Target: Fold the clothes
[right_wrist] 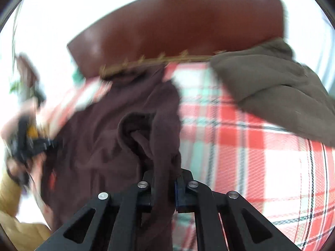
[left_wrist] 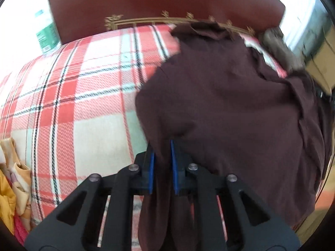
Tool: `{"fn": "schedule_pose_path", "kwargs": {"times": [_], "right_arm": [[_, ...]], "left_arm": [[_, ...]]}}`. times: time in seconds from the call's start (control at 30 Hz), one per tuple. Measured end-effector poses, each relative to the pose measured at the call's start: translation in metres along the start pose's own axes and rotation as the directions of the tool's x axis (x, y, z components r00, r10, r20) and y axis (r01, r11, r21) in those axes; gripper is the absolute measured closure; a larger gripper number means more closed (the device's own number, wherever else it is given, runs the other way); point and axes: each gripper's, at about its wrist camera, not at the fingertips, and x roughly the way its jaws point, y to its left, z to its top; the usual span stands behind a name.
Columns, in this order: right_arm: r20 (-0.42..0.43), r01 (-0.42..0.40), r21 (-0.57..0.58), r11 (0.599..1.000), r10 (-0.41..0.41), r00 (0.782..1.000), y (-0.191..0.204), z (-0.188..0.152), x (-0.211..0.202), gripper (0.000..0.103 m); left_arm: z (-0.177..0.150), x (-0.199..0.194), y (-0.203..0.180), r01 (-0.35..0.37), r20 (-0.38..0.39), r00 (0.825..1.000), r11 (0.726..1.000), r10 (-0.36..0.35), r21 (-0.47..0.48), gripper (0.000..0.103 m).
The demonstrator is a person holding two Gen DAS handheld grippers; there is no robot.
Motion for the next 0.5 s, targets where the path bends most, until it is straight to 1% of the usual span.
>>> {"fn": "schedule_pose_path", "kwargs": {"times": [0.03,0.07,0.1,0.13,0.17,0.2,0.23,0.27,0.3,0.33,0.37,0.4,0.43,0.47,0.5], "right_arm": [[-0.008,0.031,0.029,0.999,-0.03,1.0,-0.012,0.002,0.005,0.096],[-0.023,0.075,0.049,0.996,-0.074,0.997,-0.023,0.003,0.012,0.092],[-0.066,0.103,0.078,0.992,-0.097,0.993,-0.033,0.002,0.022,0.088],[-0.122,0.123,0.11,0.986,-0.11,0.986,-0.044,-0.001,0.034,0.078],[-0.129,0.138,0.123,0.983,-0.122,0.984,-0.047,-0.003,0.036,0.073],[-0.111,0.149,0.127,0.981,-0.135,0.985,-0.047,-0.005,0.032,0.071],[-0.094,0.16,0.132,0.978,-0.148,0.985,-0.046,-0.008,0.029,0.066],[-0.076,0.17,0.137,0.976,-0.161,0.984,-0.046,-0.01,0.025,0.057],[-0.044,0.164,0.129,0.978,-0.159,0.986,-0.039,-0.012,0.016,0.056],[-0.004,0.149,0.114,0.982,-0.15,0.989,-0.031,-0.015,0.003,0.056],[0.019,0.114,0.077,0.991,-0.116,0.993,-0.018,-0.018,-0.006,0.056],[0.032,0.068,0.028,0.997,-0.069,0.997,-0.004,-0.022,-0.015,0.054],[0.031,0.033,-0.045,0.998,-0.032,0.999,0.015,-0.027,-0.022,0.043],[0.022,0.004,-0.129,0.992,-0.001,1.0,0.037,-0.033,-0.029,0.035],[0.007,-0.017,-0.188,0.982,0.018,1.0,0.053,-0.041,-0.029,0.034]], "left_arm": [[0.001,0.0,0.001,-0.003,0.001,1.0,1.0,0.003,-0.01,0.087],[0.002,0.0,0.002,-0.006,0.003,1.0,1.0,0.006,-0.02,0.087],[0.002,0.0,0.003,-0.006,0.001,1.0,1.0,0.006,-0.029,0.086],[-0.001,-0.002,0.003,0.005,-0.011,1.0,0.999,-0.006,-0.038,0.086],[-0.005,-0.003,0.004,0.016,-0.024,1.0,0.999,-0.017,-0.046,0.086],[-0.009,-0.005,0.002,0.029,-0.033,0.999,0.998,-0.031,-0.048,0.086],[-0.016,-0.008,-0.005,0.05,-0.034,0.998,0.998,-0.051,-0.03,0.085],[-0.023,-0.011,-0.013,0.07,-0.035,0.997,0.997,-0.07,-0.012,0.085],[-0.03,-0.014,-0.02,0.09,-0.037,0.995,0.996,-0.09,0.006,0.081],[-0.037,-0.017,-0.028,0.11,-0.038,0.993,0.994,-0.109,0.024,0.063],[-0.044,-0.02,-0.035,0.13,-0.041,0.991,0.991,-0.129,0.043,0.049],[-0.051,-0.023,-0.043,0.15,-0.043,0.988,0.987,-0.148,0.061,0.024],[-0.058,-0.026,-0.05,0.17,-0.046,0.985,0.982,-0.167,0.079,0.019],[-0.065,-0.029,-0.058,0.19,-0.05,0.981,0.977,-0.186,0.096,0.019],[-0.072,-0.032,-0.065,0.21,-0.053,0.977,0.971,-0.205,0.114,0.019]]}}
